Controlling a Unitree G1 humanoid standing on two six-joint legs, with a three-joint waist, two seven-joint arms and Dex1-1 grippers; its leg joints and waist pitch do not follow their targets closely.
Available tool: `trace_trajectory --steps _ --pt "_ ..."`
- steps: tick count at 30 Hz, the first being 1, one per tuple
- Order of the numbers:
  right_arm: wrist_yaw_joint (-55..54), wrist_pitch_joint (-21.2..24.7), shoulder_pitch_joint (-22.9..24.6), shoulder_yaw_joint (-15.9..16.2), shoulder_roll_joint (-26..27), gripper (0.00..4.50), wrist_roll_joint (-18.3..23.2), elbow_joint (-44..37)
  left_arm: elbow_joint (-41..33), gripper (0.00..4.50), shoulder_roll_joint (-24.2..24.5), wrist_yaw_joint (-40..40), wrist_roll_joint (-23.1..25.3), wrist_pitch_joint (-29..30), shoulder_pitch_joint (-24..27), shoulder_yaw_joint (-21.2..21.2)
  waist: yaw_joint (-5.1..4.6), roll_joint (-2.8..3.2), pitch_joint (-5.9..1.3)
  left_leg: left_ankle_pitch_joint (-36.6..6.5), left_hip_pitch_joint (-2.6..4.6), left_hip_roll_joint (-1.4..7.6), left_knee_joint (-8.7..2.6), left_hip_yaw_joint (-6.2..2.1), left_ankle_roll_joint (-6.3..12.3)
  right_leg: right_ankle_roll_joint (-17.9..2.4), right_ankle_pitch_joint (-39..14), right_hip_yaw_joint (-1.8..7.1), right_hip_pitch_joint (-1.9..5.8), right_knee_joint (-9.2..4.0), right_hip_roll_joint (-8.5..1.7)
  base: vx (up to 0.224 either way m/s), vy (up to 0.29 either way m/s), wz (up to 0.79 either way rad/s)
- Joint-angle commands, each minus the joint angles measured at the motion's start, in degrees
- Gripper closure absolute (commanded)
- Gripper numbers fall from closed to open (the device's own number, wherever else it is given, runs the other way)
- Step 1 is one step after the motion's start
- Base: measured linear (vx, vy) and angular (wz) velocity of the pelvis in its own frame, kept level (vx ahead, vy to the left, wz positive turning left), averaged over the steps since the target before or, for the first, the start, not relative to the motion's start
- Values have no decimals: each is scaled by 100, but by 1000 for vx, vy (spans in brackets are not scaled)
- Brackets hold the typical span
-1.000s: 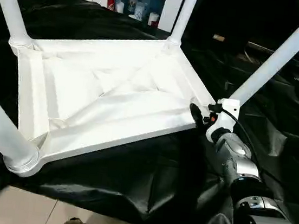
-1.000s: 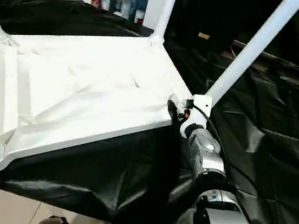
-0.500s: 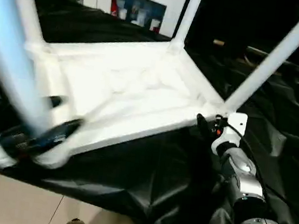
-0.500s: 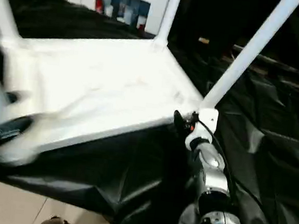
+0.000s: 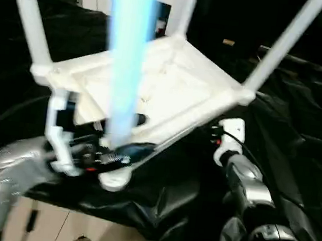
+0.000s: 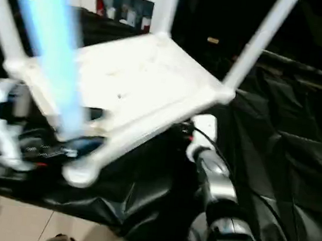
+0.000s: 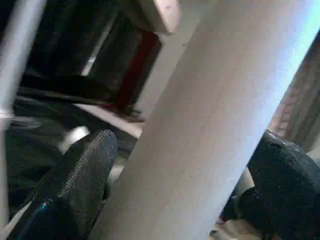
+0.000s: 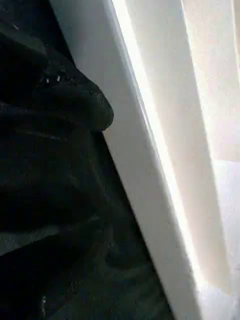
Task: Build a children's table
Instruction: Rotate table base
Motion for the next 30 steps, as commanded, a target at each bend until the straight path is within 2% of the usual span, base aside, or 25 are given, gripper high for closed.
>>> trace_trajectory --steps 1,2,3,5,8,9,11,12,13,14,19,22,24,25,26,27,28,30 --pt "220 -26 -153 224 115 106 -103 27 8 2 -29 -68 -41 57 -154 -371 30 151 -521 -921 62 137 -384 -66 -216 -1154 -418 258 270 -323 -346 0 0 0" --pt "265 -47 -196 267 154 106 -134 75 88 2 -69 -92 64 30 -240 -518 15 103 -535 -891 53 141 -382 -69 -189 -1151 -424 255 287 -321 -351 0 0 0" --pt "297 -71 -232 300 189 106 -157 114 171 2 -118 -120 153 6 -326 -648 19 118 -536 -874 63 143 -373 -63 -166 -1142 -473 257 282 -327 -362 0 0 0" --pt "336 -100 -296 337 245 106 -182 196 362 2 -234 -141 359 -98 -516 -897 15 96 -540 -867 63 157 -369 -64 -159 -1141 -586 251 285 -339 -377 0 0 0" --pt "432 -183 -394 358 311 106 -255 365 749 2 -436 -200 639 -301 -786 -1240 31 104 -547 -874 85 162 -358 -57 -187 -1118 -674 252 268 -342 -382 0 0 0" --pt "436 -186 -397 359 313 106 -257 370 761 2 -442 -203 649 -309 -793 -1250 28 103 -560 -865 70 165 -357 -66 -200 -1131 -650 249 289 -329 -389 0 0 0" --pt "438 -267 -431 412 339 106 -350 439 1075 2 -612 -179 974 -591 -956 -1486 34 101 -569 -884 89 171 -349 -60 -193 -1127 -655 250 275 -341 -390 0 0 0" --pt "432 -287 -436 437 355 106 -390 459 1274 2 -707 -172 1136 -764 -1061 -1612 39 120 -586 -861 77 169 -348 -70 -195 -1143 -630 248 293 -334 -394 0 0 0" --pt "446 -297 -443 438 367 106 -399 480 1432 2 -783 -160 1261 -907 -1147 -1698 39 105 -585 -893 74 171 -348 -73 -198 -1134 -660 246 294 -335 -397 0 0 0" --pt "499 -302 -441 422 386 106 -372 491 1536 2 -842 -172 1335 -1012 -1205 -1754 43 119 -596 -906 76 166 -345 -72 -203 -1129 -671 247 300 -340 -398 0 0 0" --pt "657 -380 -405 419 417 106 -347 500 1949 2 -1076 -149 1617 -1370 -1420 -1908 38 106 -605 -1011 65 176 -334 -90 -191 -1168 -748 244 303 -336 -409 0 0 0" --pt "501 -433 -399 401 368 106 -460 564 2469 2 -1200 211 2171 -1828 -1629 -1999 45 114 -594 -1087 78 174 -333 -89 -160 -1141 -902 242 280 -377 -397 0 0 0" --pt "428 -443 -421 317 313 106 -443 603 2836 2 -1181 385 2544 -2123 -1746 -2047 52 82 -602 -1144 91 171 -333 -92 -148 -1063 -1042 240 279 -394 -393 0 0 0" --pt "424 -440 -433 265 280 106 -410 611 2985 2 -1158 441 2695 -2253 -1789 -2060 64 104 -613 -1124 86 175 -333 -101 -158 -1039 -1082 242 286 -386 -419 0 0 0" --pt "446 -421 -434 223 232 106 -377 599 3092 2 -1117 512 2834 -2351 -1820 -2073 57 77 -618 -1114 84 180 -332 -100 -153 -1028 -1079 238 282 -388 -411 0 0 0" --pt "563 -381 -415 136 121 106 -295 553 3239 2 -1050 540 3016 -2516 -1853 -2084 61 84 -625 -1091 79 182 -329 -103 -149 -1047 -1032 236 284 -371 -417 0 0 0" --pt "632 -376 -393 90 29 106 -258 517 3270 2 -1004 483 3054 -2602 -1847 -2078 64 55 -627 -1094 80 181 -324 -100 -122 -1041 -1056 234 280 -373 -416 0 0 0" --pt "692 -381 -382 46 -63 106 -227 502 3310 2 -966 398 3070 -2696 -1848 -2067 67 55 -630 -1107 82 185 -320 -94 -95 -1062 -1066 232 271 -382 -417 0 0 0"
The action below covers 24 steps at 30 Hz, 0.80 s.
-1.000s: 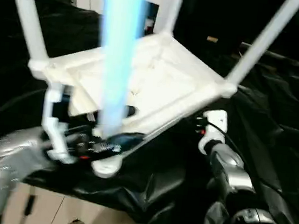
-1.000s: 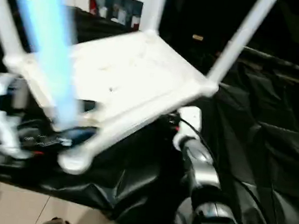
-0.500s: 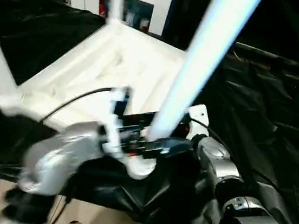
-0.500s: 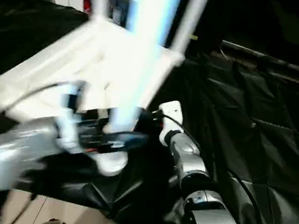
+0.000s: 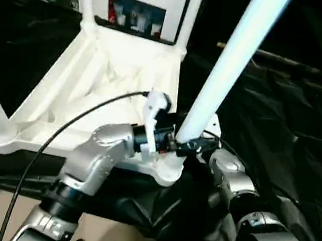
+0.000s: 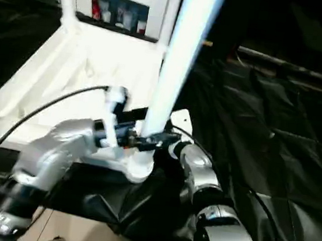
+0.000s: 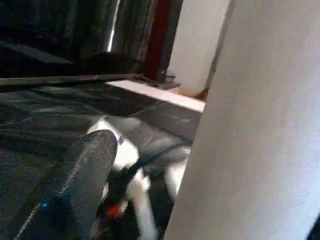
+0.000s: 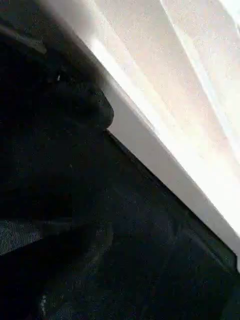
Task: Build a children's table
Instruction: Rotate table base
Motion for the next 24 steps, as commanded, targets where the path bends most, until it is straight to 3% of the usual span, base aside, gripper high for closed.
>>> trace_trajectory --steps 1,5,7,8,11,12,13,14,16,17,19,21,22,24 --pt "167 14 -22 -158 -233 106 129 -165 101 2 111 -65 173 -143 -2 25 39 83 -525 -1115 81 163 -372 -79 -97 -1067 -1049 259 267 -442 -414 0 0 0" --pt "703 184 232 -268 -556 106 367 -770 -214 2 488 -555 60 -155 244 65 38 147 -531 -1180 70 150 -368 -85 -88 -1065 -1066 265 282 -448 -405 0 0 0" --pt "804 218 301 -281 -648 106 399 -925 -262 2 659 -747 68 -152 314 25 27 133 -531 -1160 72 149 -369 -76 -62 -1089 -1006 261 269 -448 -382 0 0 0" --pt "813 222 308 -282 -659 106 402 -942 -267 2 680 -769 70 -151 322 19 45 178 -536 -1148 78 140 -369 -86 -74 -1095 -1018 255 271 -442 -383 0 0 0" --pt "1148 325 534 -266 -940 106 450 -1344 -236 2 1154 -1245 164 -247 484 -97 60 210 -530 -1244 91 151 -388 -89 -91 -1140 -1067 254 256 -455 -377 0 0 0" --pt "1303 380 647 -209 -1059 106 413 -1503 -123 2 1340 -1348 251 -274 497 -114 80 310 -536 -1273 108 147 -393 -97 -126 -1155 -1013 252 256 -449 -370 0 0 0" --pt "1359 408 696 -178 -1106 106 389 -1567 -66 2 1411 -1370 306 -299 495 -121 66 253 -535 -1318 102 144 -393 -86 -124 -1178 -995 252 254 -456 -357 0 0 0" --pt "1448 463 780 -116 -1176 106 357 -1706 -12 2 1504 -1422 368 -324 490 -135 77 252 -536 -1342 108 139 -396 -84 -121 -1176 -1038 250 258 -466 -352 0 0 0" --pt "1684 637 950 17 -1316 106 324 -2019 99 2 1659 -1563 415 -313 458 -147 108 346 -532 -1461 114 131 -398 -93 -142 -1146 -1278 261 262 -489 -376 0 0 0" --pt "1684 637 950 17 -1316 106 324 -2019 99 2 1659 -1563 415 -313 458 -147 105 326 -531 -1474 108 130 -402 -92 -144 -1123 -1317 257 268 -511 -367 0 0 0" --pt "2231 934 1271 335 -1642 106 213 -2602 487 19 1902 -1739 650 -484 296 -205 110 373 -533 -1577 121 133 -406 -105 -136 -1065 -1431 260 259 -526 -363 0 0 0" --pt "2388 1058 1391 441 -1782 106 166 -2826 641 41 1981 -1805 753 -556 220 -251 107 357 -545 -1582 115 124 -405 -108 -125 -1029 -1496 257 264 -528 -364 0 0 0" --pt "2579 1166 1514 522 -1967 106 139 -3069 839 48 2068 -1853 921 -641 110 -342 119 415 -532 -1638 129 123 -416 -115 -124 -1006 -1602 250 253 -565 -356 0 0 0" --pt "2768 1247 1607 553 -2104 106 185 -3282 1045 65 2098 -1809 1109 -769 18 -425 113 395 -541 -1604 99 119 -407 -125 -107 -1038 -1597 253 282 -542 -373 0 0 0"
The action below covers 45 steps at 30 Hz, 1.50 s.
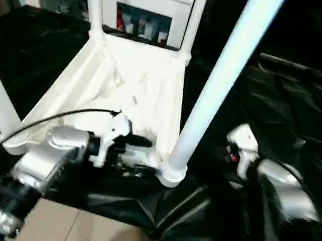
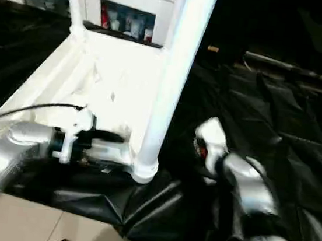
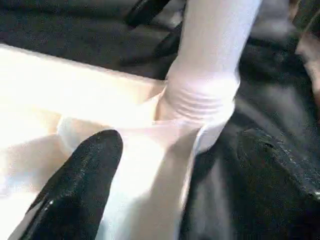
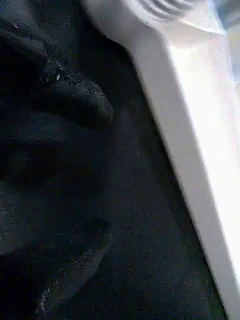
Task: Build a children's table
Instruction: Rotate table base, then rotate leg to tighten
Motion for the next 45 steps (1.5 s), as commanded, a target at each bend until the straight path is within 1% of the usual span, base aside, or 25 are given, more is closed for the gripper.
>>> trace_trajectory --steps 1,3,4,5,6,8,9,11,13,14,15,17,19,23,25,27,29,30,33,35,38,40,41,42,45 --pt "284 158 60 59 -172 106 49 -389 201 71 -10 10 282 -230 -176 -164 18 89 -443 -1585 104 125 -395 -104 -73 -1017 -1646 262 254 -553 -379 0 0 0" --pt "607 335 233 137 -382 106 158 -772 410 76 -36 57 430 -358 -264 -216 19 89 -441 -1528 81 124 -403 -112 -36 -1007 -1704 255 266 -562 -382 0 0 0" --pt "679 391 279 160 -436 106 182 -878 444 100 -45 53 452 -375 -280 -220 29 78 -444 -1531 83 122 -398 -108 -13 -963 -1727 254 277 -572 -369 0 0 0" --pt "774 432 329 189 -502 106 208 -993 473 107 -54 36 463 -377 -297 -227 30 88 -444 -1504 79 134 -398 -111 16 -967 -1710 260 268 -561 -386 0 0 0" --pt "897 498 396 226 -593 106 241 -1159 524 109 -68 -3 474 -384 -325 -235 37 111 -454 -1492 71 134 -401 -117 13 -963 -1727 251 277 -565 -390 0 0 0" --pt "1085 665 524 264 -764 106 292 -1496 677 116 -99 -118 497 -423 -397 -252 46 128 -453 -1502 77 131 -397 -118 24 -1000 -1677 251 268 -567 -388 0 0 0" --pt "1141 700 549 265 -809 106 302 -1545 754 130 -105 -157 536 -466 -430 -281 67 168 -459 -1547 92 140 -401 -128 25 -1029 -1662 247 261 -564 -394 0 0 0" --pt "1186 722 566 263 -841 106 295 -1572 824 151 -116 -186 570 -499 -459 -298 48 139 -457 -1601 83 133 -406 -127 16 -1051 -1673 236 260 -568 -385 0 0 0" --pt "1221 760 573 267 -888 106 278 -1594 988 163 -145 -214 637 -587 -536 -327 50 144 -457 -1652 97 141 -400 -127 0 -1069 -1772 239 250 -574 -407 0 0 0" --pt "1238 824 591 273 -915 106 301 -1666 1062 163 -150 -288 639 -607 -586 -324 52 122 -453 -1648 99 136 -393 -122 11 -1062 -1830 238 242 -585 -404 0 0 0" --pt "1245 868 599 277 -931 106 314 -1709 1097 175 -150 -364 613 -584 -619 -312 63 140 -455 -1624 104 137 -395 -123 8 -1054 -1840 241 242 -584 -407 0 0 0" --pt "1237 947 615 281 -966 106 317 -1782 1134 200 -147 -456 574 -532 -664 -278 76 140 -456 -1598 101 144 -400 -125 3 -1059 -1786 243 249 -584 -409 0 0 0" --pt "1235 960 610 282 -972 106 316 -1781 1144 206 -145 -474 577 -537 -676 -280 84 135 -459 -1596 98 140 -396 -122 4 -1066 -1780 241 250 -581 -414 0 0 0" --pt "1239 960 565 297 -980 106 267 -1725 1128 234 -122 -745 603 -524 -701 -392 95 152 -463 -1585 99 150 -402 -125 -10 -1130 -1631 241 250 -562 -414 0 0 0" --pt "1247 945 554 303 -973 106 251 -1708 1231 254 -175 -768 683 -603 -747 -454 112 181 -462 -1593 102 145 -402 -126 -10 -1147 -1600 242 250 -565 -414 0 0 0" --pt "1272 951 571 340 -996 106 235 -1740 1397 261 -249 -815 847 -730 -829 -593 124 153 -460 -1610 106 149 -402 -121 -3 -1143 -1596 242 252 -570 -413 0 0 0" --pt "1307 996 583 369 -1021 106 254 -1791 1430 289 -293 -892 854 -722 -851 -619 171 168 -464 -1564 113 153 -400 -119 1 -1125 -1627 247 252 -573 -427 0 0 0" --pt "1316 1002 578 377 -1030 106 254 -1795 1447 289 -311 -903 861 -721 -863 -622 181 180 -466 -1566 113 154 -402 -122 -9 -1142 -1584 245 255 -564 -426 0 0 0" --pt "1315 958 536 415 -1056 106 196 -1739 1525 316 -351 -886 972 -776 -909 -669 176 170 -467 -1557 102 151 -400 -121 -9 -1146 -1552 242 263 -562 -423 0 0 0" --pt "1327 966 523 418 -1060 106 202 -1745 1569 345 -370 -862 996 -788 -932 -668 177 175 -468 -1561 109 151 -400 -122 -2 -1133 -1591 241 261 -566 -425 0 0 0" --pt "1355 985 525 405 -1084 106 229 -1794 1763 362 -424 -847 1047 -875 -1015 -637 179 183 -468 -1536 98 136 -389 -116 34 -1091 -1659 239 264 -581 -418 0 0 0" --pt "1357 969 543 406 -1101 106 235 -1802 1845 370 -425 -860 1121 -931 -1038 -652 181 187 -469 -1562 103 139 -393 -119 50 -1032 -1844 236 259 -605 -428 0 0 0" --pt "1352 981 551 365 -1077 106 298 -1818 1889 379 -390 -869 1228 -986 -1050 -718 181 173 -470 -1563 100 137 -390 -117 56 -1007 -1889 235 258 -614 -427 0 0 0" --pt "1350 991 557 332 -1057 106 344 -1830 1915 403 -367 -875 1299 -1020 -1057 -760 185 173 -471 -1569 100 140 -393 -124 55 -965 -1965 235 256 -615 -431 0 0 0" --pt "1421 953 541 247 -994 106 511 -1873 1921 418 -325 -947 1399 -1015 -1078 -851 177 181 -461 -1647 108 146 -400 -131 45 -926 -2153 231 239 -635 -441 0 0 0"
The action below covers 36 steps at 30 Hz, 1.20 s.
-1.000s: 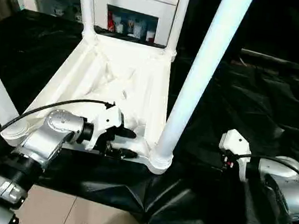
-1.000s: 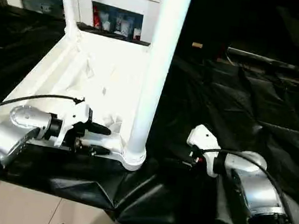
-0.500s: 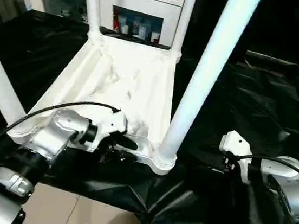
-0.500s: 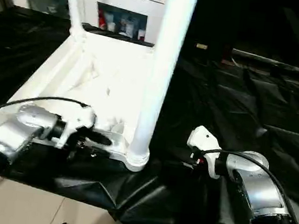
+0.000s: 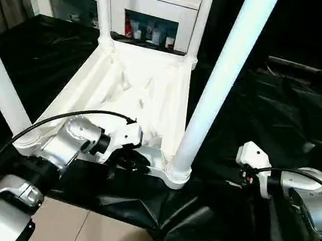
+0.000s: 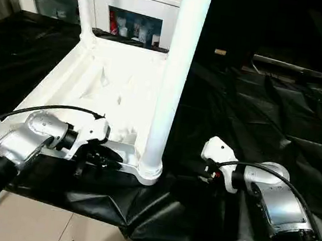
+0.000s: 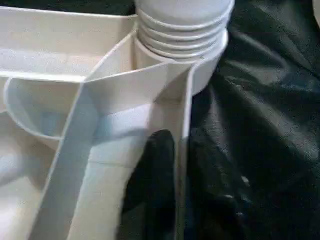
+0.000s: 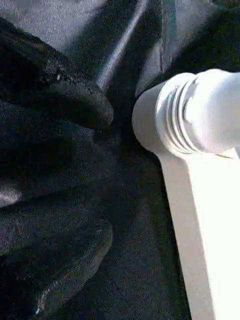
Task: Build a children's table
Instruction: Rotate leg to tighten
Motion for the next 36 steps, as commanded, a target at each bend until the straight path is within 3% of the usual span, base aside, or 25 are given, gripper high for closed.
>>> trace_trajectory --steps 1,3,4,7,8,11,12,13,15,17,21,26,32,36 --pt "131 -5 -40 -178 8 106 240 -179 98 418 81 -40 230 -2 -57 -179 2 -1 -380 -1676 102 147 -402 -128 43 -931 -2198 238 225 -622 -439 0 0 0" --pt "214 113 -32 -218 40 106 389 -228 116 443 94 -66 268 -21 -73 -213 -8 8 -388 -1654 87 145 -405 -132 51 -923 -2140 238 240 -612 -432 0 0 0" --pt "305 261 -17 -265 77 80 563 -289 160 450 94 -94 308 -54 -95 -235 -8 5 -392 -1638 95 147 -407 -128 69 -943 -2057 239 232 -609 -422 0 0 0" --pt "296 396 9 -329 159 80 724 -362 194 450 35 -6 262 -117 -113 -136 -1 -6 -403 -1535 86 149 -397 -120 82 -1014 -1894 242 236 -584 -433 0 0 0" --pt "356 428 43 -304 158 56 778 -439 151 450 1 2 174 -63 -100 -48 -2 -32 -408 -1516 92 151 -392 -111 85 -1033 -1856 241 233 -582 -429 0 0 0" --pt "390 444 85 -238 154 36 838 -536 22 450 -57 22 1 102 -41 130 14 -17 -410 -1436 83 155 -393 -110 108 -1078 -1682 244 239 -563 -431 0 0 0" --pt "239 257 62 -183 223 13 700 -480 -142 450 -82 56 -137 251 54 237 6 -16 -406 -1414 67 149 -394 -111 107 -1092 -1667 239 248 -558 -435 0 0 0" --pt "87 169 22 -147 313 13 603 -408 -278 450 -102 98 -221 340 142 303 -17 -160 -410 -1348 47 154 -394 -107 115 -1062 -1728 227 256 -547 -447 0 0 0" --pt "7 57 -9 -103 389 4 526 -349 -390 450 -114 129 -278 397 224 340 -32 -88 -394 -1349 49 151 -393 -110 99 -983 -1972 230 219 -572 -463 0 0 0" --pt "-203 -144 -161 -22 644 4 388 -125 -529 450 -166 209 -337 401 374 370 -66 -145 -393 -1306 33 142 -396 -109 115 -949 -2038 225 218 -573 -458 0 0 0" --pt "-199 -116 -246 74 771 4 388 -86 -574 450 -191 234 -309 405 434 368 -77 -110 -395 -1287 52 151 -402 -104 146 -914 -1917 243 212 -561 -438 0 0 0" --pt "-160 -220 -422 343 1063 4 288 138 -656 450 -259 320 -208 462 513 376 -111 -108 -384 -1327 48 143 -404 -101 149 -922 -1970 245 206 -575 -448 0 0 0" --pt "-165 -307 -494 428 1153 4 199 296 -720 450 -283 393 -130 491 535 367 -124 -133 -386 -1315 47 146 -410 -101 148 -904 -1970 250 209 -569 -445 0 0 0" --pt "-135 -357 -551 483 1216 38 160 474 -699 450 -336 458 -114 446 521 406 -143 -116 -382 -1337 52 143 -407 -98 150 -892 -2048 250 199 -586 -448 0 0 0"
